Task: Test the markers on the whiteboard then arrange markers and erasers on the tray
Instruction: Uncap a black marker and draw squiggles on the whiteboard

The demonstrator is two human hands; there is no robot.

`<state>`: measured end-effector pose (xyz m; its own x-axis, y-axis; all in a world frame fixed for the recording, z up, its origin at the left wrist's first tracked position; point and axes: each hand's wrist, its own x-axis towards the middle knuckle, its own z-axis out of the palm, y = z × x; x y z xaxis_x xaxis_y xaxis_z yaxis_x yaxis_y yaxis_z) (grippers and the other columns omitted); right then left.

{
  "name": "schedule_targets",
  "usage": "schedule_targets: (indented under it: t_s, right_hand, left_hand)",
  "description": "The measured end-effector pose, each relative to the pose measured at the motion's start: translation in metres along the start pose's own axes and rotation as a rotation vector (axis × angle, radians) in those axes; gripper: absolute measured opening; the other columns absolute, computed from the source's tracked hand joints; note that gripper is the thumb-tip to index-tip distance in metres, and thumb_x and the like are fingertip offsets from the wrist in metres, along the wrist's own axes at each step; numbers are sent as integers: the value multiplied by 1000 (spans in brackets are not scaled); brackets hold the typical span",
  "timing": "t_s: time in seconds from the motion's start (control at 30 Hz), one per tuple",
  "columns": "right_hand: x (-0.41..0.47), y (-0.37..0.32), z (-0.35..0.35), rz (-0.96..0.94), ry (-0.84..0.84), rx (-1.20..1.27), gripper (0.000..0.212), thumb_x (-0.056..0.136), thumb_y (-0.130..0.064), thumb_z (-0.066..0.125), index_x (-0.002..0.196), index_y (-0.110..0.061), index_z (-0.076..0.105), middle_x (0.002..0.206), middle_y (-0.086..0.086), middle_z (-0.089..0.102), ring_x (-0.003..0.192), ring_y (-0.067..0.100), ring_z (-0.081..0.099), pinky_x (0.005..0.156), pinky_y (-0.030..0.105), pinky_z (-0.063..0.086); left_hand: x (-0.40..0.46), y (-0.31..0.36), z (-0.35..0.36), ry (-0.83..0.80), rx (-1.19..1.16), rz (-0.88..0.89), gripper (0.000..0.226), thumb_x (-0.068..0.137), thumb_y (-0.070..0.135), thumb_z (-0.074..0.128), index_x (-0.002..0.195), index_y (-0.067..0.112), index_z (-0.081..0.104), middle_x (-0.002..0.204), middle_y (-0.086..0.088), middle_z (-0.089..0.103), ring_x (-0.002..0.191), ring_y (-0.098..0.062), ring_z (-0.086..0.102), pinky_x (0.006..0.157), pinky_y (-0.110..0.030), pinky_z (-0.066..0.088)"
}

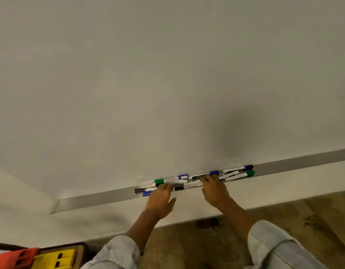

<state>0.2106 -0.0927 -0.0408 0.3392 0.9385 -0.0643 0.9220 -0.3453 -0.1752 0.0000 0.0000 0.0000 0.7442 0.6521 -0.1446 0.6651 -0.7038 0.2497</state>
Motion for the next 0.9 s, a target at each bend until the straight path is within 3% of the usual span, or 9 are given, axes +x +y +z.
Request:
schedule_targets:
  t_s: [0.17,0.37,0.5,0.63,0.7,0.8,0.83,0.9]
  right_hand:
    - [6,22,12,-19,-51,-18,44,94,-33,59,133,-16,53,131,6,59,127,29,47,95,39,50]
    - [17,34,13,-37,-15,117,41,94,-35,59,132,-18,56,128,3,60,124,25,48,90,36,50]
    - [19,42,21,-17,52,258,28,89,-37,66,112,-20,63,111,1,65,109,21,55,80,30,52]
    - [19,43,24,51,25,435,22,86,-36,70,101,-21,64,97,-4,67,98,16,58,75,24,50]
    - [19,41,11,176,37,689,24,80,-38,77,92,-21,64,89,-5,67,87,15,61,70,21,49]
    - [19,32,-36,617,28,1352,32,76,-39,81,87,-11,67,79,0,67,68,16,59,58,24,47]
    - [18,26,-55,666,-23,1551,33,77,-38,79,88,-9,68,75,2,64,61,15,55,52,25,43]
    - [15,10,-98,551,-89,1825,36,78,-39,71,94,-7,70,66,2,56,51,11,45,44,22,35]
  left_hand:
    - [33,21,17,-69,25,-14,54,95,37,56,144,21,38,148,-4,44,135,-22,42,110,-35,39]
    - [54,32,35,-60,99,-77,51,95,26,57,143,18,39,146,-6,45,135,-23,38,110,-35,37]
    - [67,25,31,-77,184,-49,44,94,10,57,137,14,48,139,-8,50,129,-25,41,106,-35,39]
    - [68,20,24,-86,92,-58,32,95,10,55,127,12,55,132,-8,49,118,-22,50,100,-32,45]
    - [64,23,12,-51,-45,-62,25,96,12,52,121,11,59,125,-7,53,107,-21,56,96,-30,48]
    - [53,25,-20,36,-311,-22,20,95,14,51,106,11,66,104,-9,65,91,-24,61,83,-28,48]
    - [48,25,-35,46,-389,17,19,94,15,52,102,11,68,95,-8,68,84,-22,62,77,-29,49]
    - [36,27,-72,67,-534,110,19,92,18,55,98,10,71,79,-1,66,70,-15,58,69,-31,50]
